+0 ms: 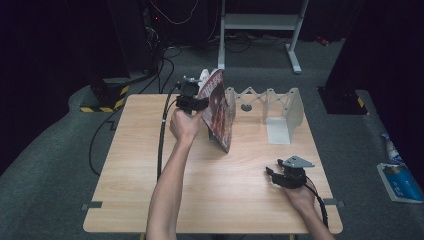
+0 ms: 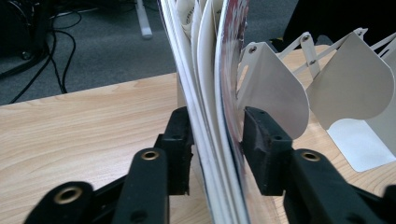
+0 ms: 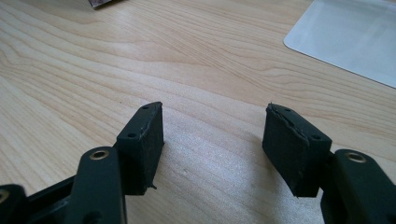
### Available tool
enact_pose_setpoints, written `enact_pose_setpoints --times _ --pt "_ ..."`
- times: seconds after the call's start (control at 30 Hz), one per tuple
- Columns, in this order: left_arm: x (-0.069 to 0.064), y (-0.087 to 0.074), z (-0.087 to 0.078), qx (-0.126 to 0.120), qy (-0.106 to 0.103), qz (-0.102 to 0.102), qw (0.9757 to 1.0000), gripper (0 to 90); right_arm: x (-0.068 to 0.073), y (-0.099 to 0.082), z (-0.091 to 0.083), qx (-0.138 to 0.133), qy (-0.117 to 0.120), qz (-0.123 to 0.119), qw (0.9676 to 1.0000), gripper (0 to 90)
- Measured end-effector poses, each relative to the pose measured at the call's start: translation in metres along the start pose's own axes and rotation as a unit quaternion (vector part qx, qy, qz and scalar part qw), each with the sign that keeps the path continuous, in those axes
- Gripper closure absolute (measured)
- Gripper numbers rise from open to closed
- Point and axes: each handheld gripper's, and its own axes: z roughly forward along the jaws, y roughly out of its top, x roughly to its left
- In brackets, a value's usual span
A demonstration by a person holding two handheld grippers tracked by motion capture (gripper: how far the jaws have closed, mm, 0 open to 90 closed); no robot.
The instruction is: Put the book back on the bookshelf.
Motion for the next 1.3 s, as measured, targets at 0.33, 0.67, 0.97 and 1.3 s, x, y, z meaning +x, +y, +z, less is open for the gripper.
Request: enact_pose_setpoints --times 0.33,0.67,0.97,1.3 --pt "-0.002 0.000 -0.004 -0.007 -0.004 0.008 0.9999 50.8 0.000 0.000 0.000 0.000 0.000 0.000 1.0000 38.3" --pt "0.001 -0.002 -0.009 -0.018 -0.014 0.007 0.9997 48.1 0.000 0.000 0.000 0.000 0.000 0.000 1.0000 38.2" --pt "0.003 -0.006 -0.014 -0.025 -0.019 0.008 0.9995 47.3 0.000 0.000 0.000 0.000 0.000 0.001 1.0000 38.1" --pt "0.002 -0.005 -0.020 -0.033 -0.020 0.016 0.9991 47.3 0.000 0.000 0.000 0.000 0.000 0.000 1.0000 38.1"
